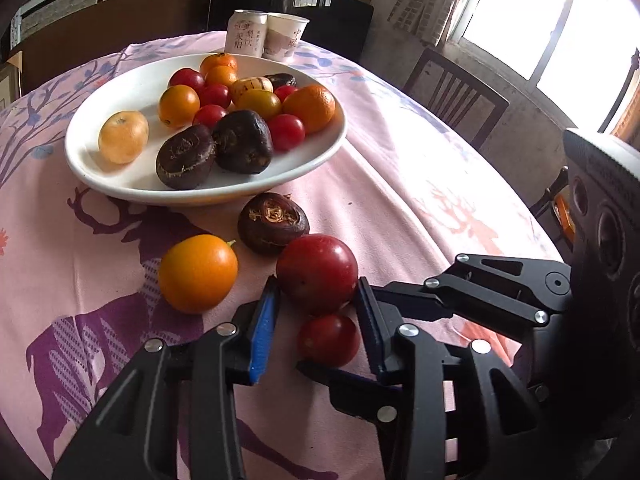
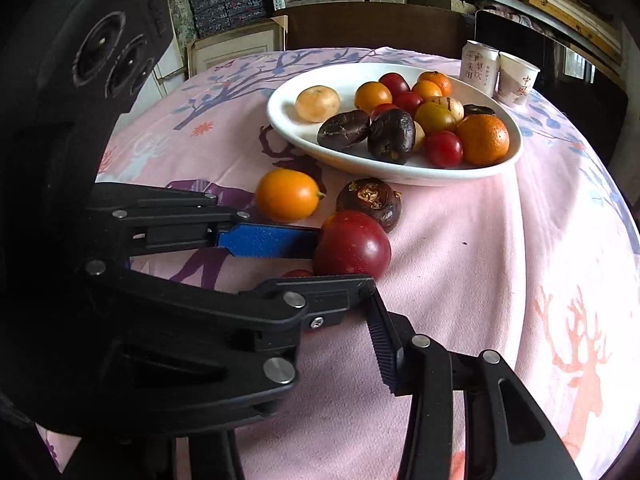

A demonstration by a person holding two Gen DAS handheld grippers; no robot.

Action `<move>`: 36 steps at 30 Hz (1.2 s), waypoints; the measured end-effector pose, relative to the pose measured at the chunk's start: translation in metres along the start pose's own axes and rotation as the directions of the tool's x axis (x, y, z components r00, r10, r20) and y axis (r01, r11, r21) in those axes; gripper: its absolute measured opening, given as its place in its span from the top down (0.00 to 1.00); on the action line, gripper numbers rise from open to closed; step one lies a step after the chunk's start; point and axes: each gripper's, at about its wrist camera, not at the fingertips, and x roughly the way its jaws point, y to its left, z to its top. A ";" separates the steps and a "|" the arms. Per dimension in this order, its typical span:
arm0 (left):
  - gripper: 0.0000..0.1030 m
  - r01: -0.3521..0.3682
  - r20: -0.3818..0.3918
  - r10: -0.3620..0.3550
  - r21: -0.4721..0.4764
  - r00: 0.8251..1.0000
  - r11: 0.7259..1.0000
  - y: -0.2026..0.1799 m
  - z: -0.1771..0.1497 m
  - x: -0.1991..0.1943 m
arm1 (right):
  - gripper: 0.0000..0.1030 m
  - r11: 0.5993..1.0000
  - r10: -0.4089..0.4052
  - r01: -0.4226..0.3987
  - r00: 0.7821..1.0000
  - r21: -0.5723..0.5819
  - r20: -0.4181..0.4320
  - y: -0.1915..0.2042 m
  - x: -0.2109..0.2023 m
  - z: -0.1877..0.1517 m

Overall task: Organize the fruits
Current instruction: 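Grasp a large red tomato with the left tool while the right tool grasps a small one, then release both red tomatoes onto the plate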

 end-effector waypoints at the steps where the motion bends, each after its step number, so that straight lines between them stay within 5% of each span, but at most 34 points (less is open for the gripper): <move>1: 0.64 -0.004 0.001 0.004 0.008 1.000 1.000 -0.001 -0.001 -0.001 | 0.57 1.000 0.005 -0.005 1.000 0.003 -0.004 0.000 -0.001 -0.001; 3: 0.64 -0.034 0.025 0.033 0.024 0.999 0.999 -0.003 0.000 -0.004 | 0.72 0.998 0.056 -0.056 0.998 0.017 -0.014 -0.001 -0.005 -0.003; 10: 0.64 -0.002 0.030 0.001 0.032 1.000 0.999 -0.003 0.000 -0.011 | 0.72 0.999 0.040 -0.039 0.999 0.029 -0.010 -0.009 -0.022 -0.017; 15: 0.64 0.015 0.099 -0.013 -0.015 0.995 1.000 0.013 0.005 -0.045 | 0.72 0.999 -0.014 0.011 0.997 0.048 0.079 -0.025 -0.058 -0.018; 19: 0.64 -0.098 0.156 0.106 -0.057 0.982 0.994 0.033 0.033 -0.059 | 0.72 0.996 -0.076 0.069 0.982 0.047 0.175 -0.046 -0.078 0.020; 23: 0.64 -0.272 0.188 0.274 -0.036 0.943 0.962 0.049 0.069 -0.044 | 0.72 0.992 -0.116 0.104 0.971 0.067 0.210 -0.074 -0.061 0.077; 26: 0.63 -0.334 0.187 0.339 -0.061 0.922 0.941 0.065 0.084 -0.030 | 0.70 0.995 -0.080 0.065 0.976 0.081 0.202 -0.091 -0.038 0.105; 28: 0.55 -0.408 0.193 0.420 -0.100 0.887 0.908 0.071 0.087 -0.023 | 0.46 0.997 -0.063 0.052 0.973 0.056 0.223 -0.094 -0.028 0.113; 29: 0.23 -0.420 0.197 0.440 -0.137 0.876 0.897 0.075 0.087 -0.023 | 0.12 0.996 -0.073 0.062 0.972 0.056 0.224 -0.095 -0.023 0.114; 30: 0.06 -0.422 0.212 0.455 -0.181 0.865 0.888 0.079 0.085 -0.028 | 0.03 0.994 -0.091 0.075 0.969 0.076 0.230 -0.099 -0.020 0.117; 36: 0.04 -0.438 0.289 0.470 -0.172 0.834 0.882 0.062 0.059 -0.065 | 0.03 0.991 -0.086 0.059 0.970 0.123 0.226 -0.105 -0.026 0.096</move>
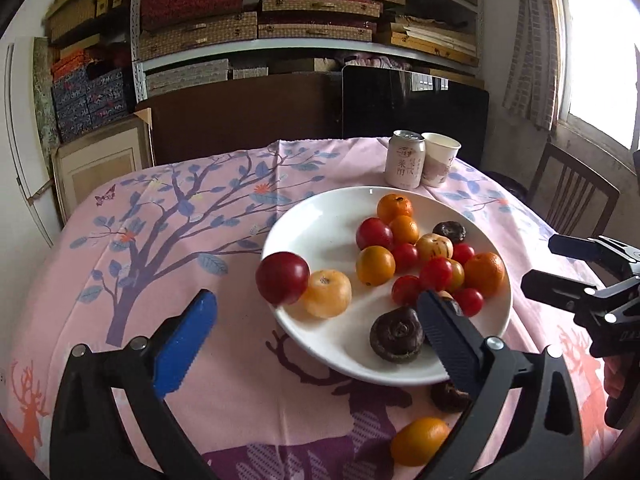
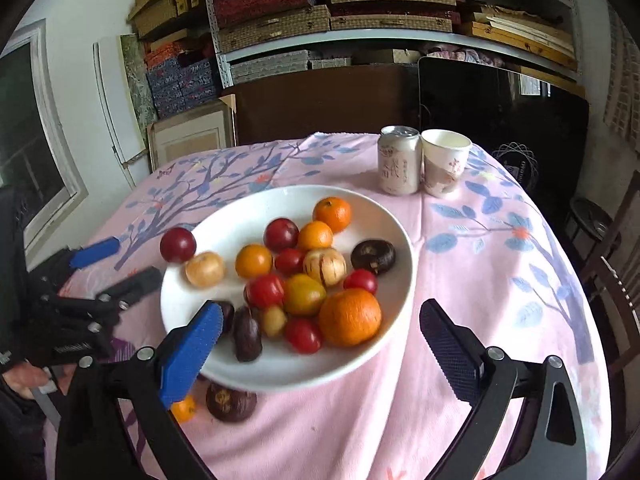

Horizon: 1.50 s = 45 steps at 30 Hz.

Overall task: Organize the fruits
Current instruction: 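Release both red tomatoes onto the plate, then grasp an orange with the left tool while the right tool grasps a dark brown fruit, then place the orange and dark brown fruit on the plate and open both tools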

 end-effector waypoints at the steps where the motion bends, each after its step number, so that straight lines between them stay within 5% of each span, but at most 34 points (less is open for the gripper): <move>1: 0.04 0.000 0.006 0.000 0.015 1.000 1.000 -0.002 -0.004 -0.007 | 0.03 1.000 -0.006 0.006 1.000 -0.009 -0.004 0.001 -0.004 -0.005; 5: 0.04 -0.053 -0.021 0.054 0.043 0.998 0.998 -0.012 -0.030 -0.028 | 0.03 0.999 -0.030 0.028 0.999 -0.034 -0.034 0.014 -0.017 -0.033; 11: 0.04 0.014 -0.183 -0.003 0.056 0.983 0.998 -0.044 -0.087 -0.029 | 0.03 0.996 0.066 -0.072 0.988 -0.042 -0.137 0.034 -0.006 -0.060; 21: 0.05 0.068 -0.284 -0.029 0.126 0.958 0.990 -0.066 -0.094 0.006 | 0.03 0.998 0.057 -0.060 0.970 -0.005 -0.236 0.041 0.042 -0.064; 22: 0.18 0.082 -0.291 -0.044 0.119 0.956 0.990 -0.066 -0.093 0.008 | 0.03 0.998 0.056 -0.059 0.971 -0.004 -0.234 0.042 0.045 -0.063; 25: 0.55 0.126 -0.272 -0.093 0.105 0.958 0.986 -0.065 -0.090 0.006 | 0.27 0.998 0.036 -0.046 0.974 -0.040 -0.223 0.051 0.052 -0.061; 26: 0.64 0.139 -0.271 -0.107 0.101 0.957 0.985 -0.064 -0.089 0.005 | 0.54 0.996 0.067 -0.078 0.973 -0.043 -0.222 0.056 0.051 -0.060; 27: 0.64 0.143 -0.268 -0.113 0.095 0.957 0.985 -0.063 -0.089 0.004 | 0.60 0.991 0.118 -0.130 0.964 -0.035 -0.238 0.060 0.050 -0.059; 32: 0.64 0.156 -0.269 -0.122 0.108 0.955 0.982 -0.061 -0.088 -0.001 | 0.60 0.991 0.110 -0.127 0.961 -0.052 -0.253 0.069 0.036 -0.063; 36: 0.64 0.153 -0.247 -0.122 0.112 0.961 0.982 -0.050 -0.076 -0.011 | 0.60 0.992 0.112 -0.121 0.976 -0.042 -0.185 0.057 0.006 -0.054; 41: 0.64 0.111 -0.169 -0.092 0.106 0.981 0.988 -0.036 -0.035 -0.009 | 0.60 0.998 0.046 -0.048 0.998 -0.034 -0.047 0.028 -0.025 -0.015; 45: 0.64 0.070 -0.136 -0.060 0.070 0.989 0.995 -0.028 0.002 0.018 | 0.60 0.999 -0.037 0.038 0.999 0.019 -0.025 -0.001 -0.001 0.020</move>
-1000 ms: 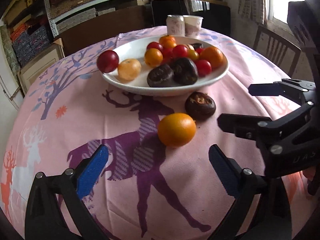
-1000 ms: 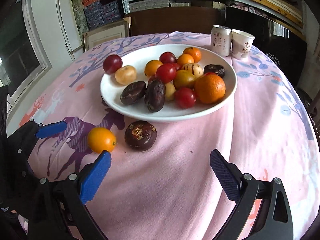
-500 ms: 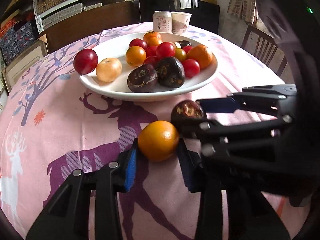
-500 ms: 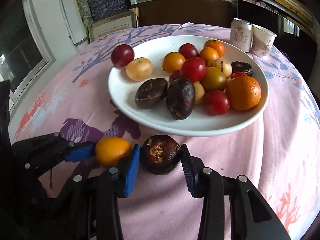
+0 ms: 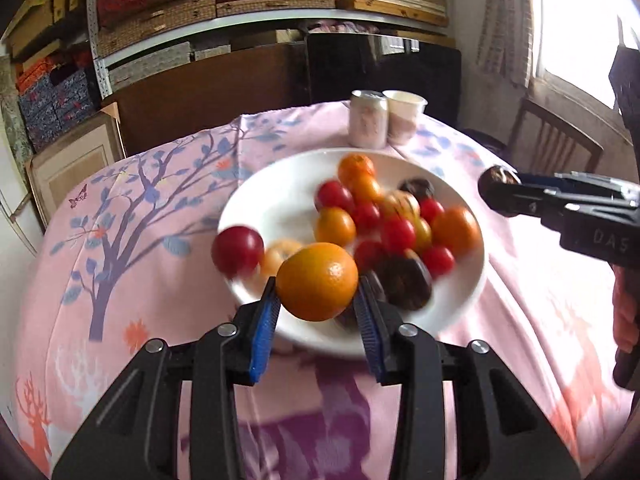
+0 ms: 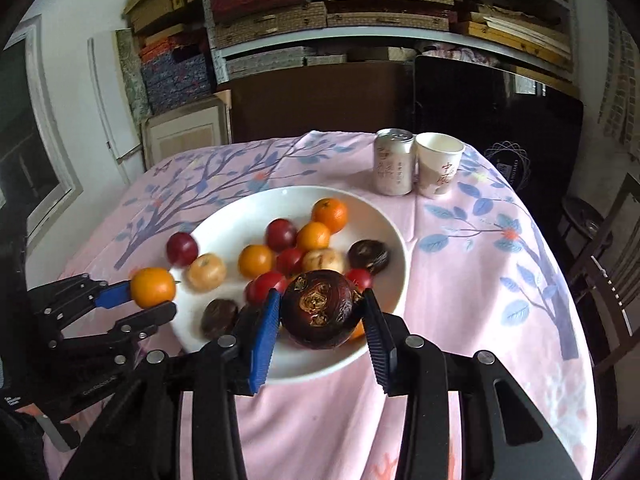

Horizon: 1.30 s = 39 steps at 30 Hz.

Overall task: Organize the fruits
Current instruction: 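Place the orange and dark brown fruit on the plate and open both tools, then move both tools away from the plate toward a lone red tomato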

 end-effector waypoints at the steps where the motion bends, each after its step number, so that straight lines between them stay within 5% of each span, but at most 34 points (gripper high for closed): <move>1: 0.64 0.001 0.000 -0.001 -0.017 1.000 1.000 0.004 0.008 0.008 | 0.60 1.000 -0.019 0.019 1.000 0.015 0.000 -0.004 0.009 0.006; 13: 0.61 0.003 0.047 -0.001 -0.043 0.999 0.999 0.015 0.038 0.066 | 0.57 0.992 -0.125 0.125 0.992 -0.008 -0.003 -0.005 0.079 0.026; 15: 0.26 0.032 0.101 -0.032 0.003 0.994 0.999 0.009 0.033 0.058 | 0.03 0.991 -0.129 0.129 0.991 0.035 0.016 -0.008 0.076 0.022; 16: 0.05 0.000 0.136 -0.006 0.039 0.991 0.999 0.003 0.031 0.051 | 0.04 0.991 -0.119 0.117 0.992 0.067 0.030 -0.009 0.071 0.018; 19: 0.04 -0.169 0.205 0.135 0.158 0.969 0.973 -0.018 0.020 0.028 | 0.03 0.990 -0.131 0.131 0.991 0.044 0.015 0.001 0.057 0.007; 23: 0.04 -0.170 0.211 0.129 0.186 0.969 0.968 -0.024 0.001 -0.007 | 0.03 0.981 -0.188 0.189 0.981 -0.050 0.039 0.025 0.024 -0.010; 27: 0.04 -0.175 0.195 0.150 0.112 0.969 0.978 -0.019 -0.013 -0.041 | 0.04 0.979 -0.191 0.198 0.976 -0.054 0.106 0.039 -0.019 -0.023; 32: 0.04 -0.194 0.087 0.194 -0.005 0.977 0.981 0.008 -0.052 -0.061 | 0.04 0.972 -0.218 0.230 0.963 -0.059 0.159 0.048 -0.050 -0.044; 35: 0.04 -0.259 0.019 0.262 -0.090 0.965 0.962 0.027 -0.087 -0.054 | 0.03 0.983 -0.176 0.181 0.974 -0.024 0.139 0.044 -0.046 -0.056; 39: 0.04 -0.212 -0.097 0.202 -0.097 0.974 0.973 0.035 -0.117 -0.047 | 0.03 0.993 -0.114 0.113 0.991 0.015 0.073 0.036 -0.028 -0.068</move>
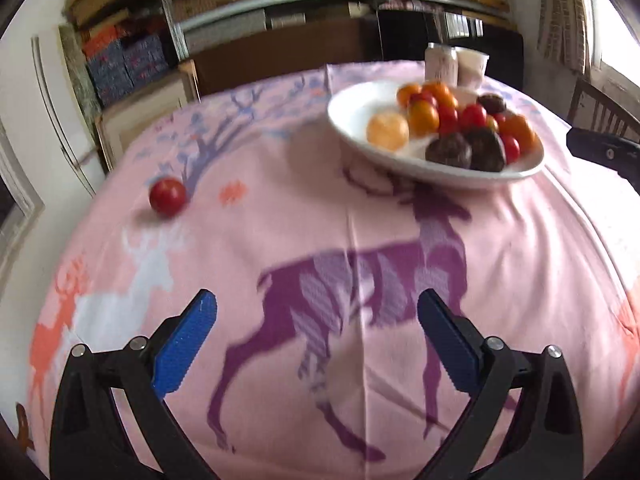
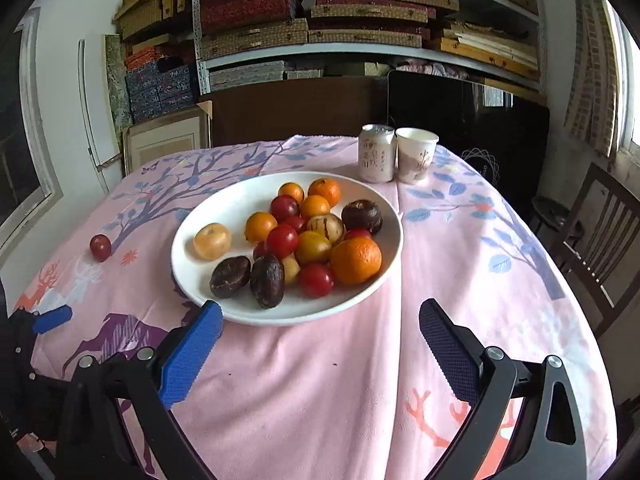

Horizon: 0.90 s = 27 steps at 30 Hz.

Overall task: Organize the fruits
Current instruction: 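Move both tools away from the plate toward a lone red tomato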

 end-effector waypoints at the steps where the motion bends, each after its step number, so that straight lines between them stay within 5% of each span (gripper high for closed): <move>1: 0.04 0.031 0.004 -0.031 -0.028 1.000 0.999 0.004 -0.001 -0.002 | 0.03 1.000 -0.011 0.011 1.000 -0.002 -0.012 -0.001 0.004 -0.002; 15: 0.04 -0.018 -0.038 0.012 -0.180 0.999 0.984 0.057 -0.009 0.002 | 0.03 0.999 -0.013 0.012 0.999 -0.032 -0.053 0.000 0.017 -0.013; 27: 0.04 -0.051 -0.088 0.034 -0.200 0.996 0.978 0.082 0.000 0.023 | 0.03 0.999 -0.026 0.023 0.996 -0.034 -0.082 -0.003 0.026 -0.021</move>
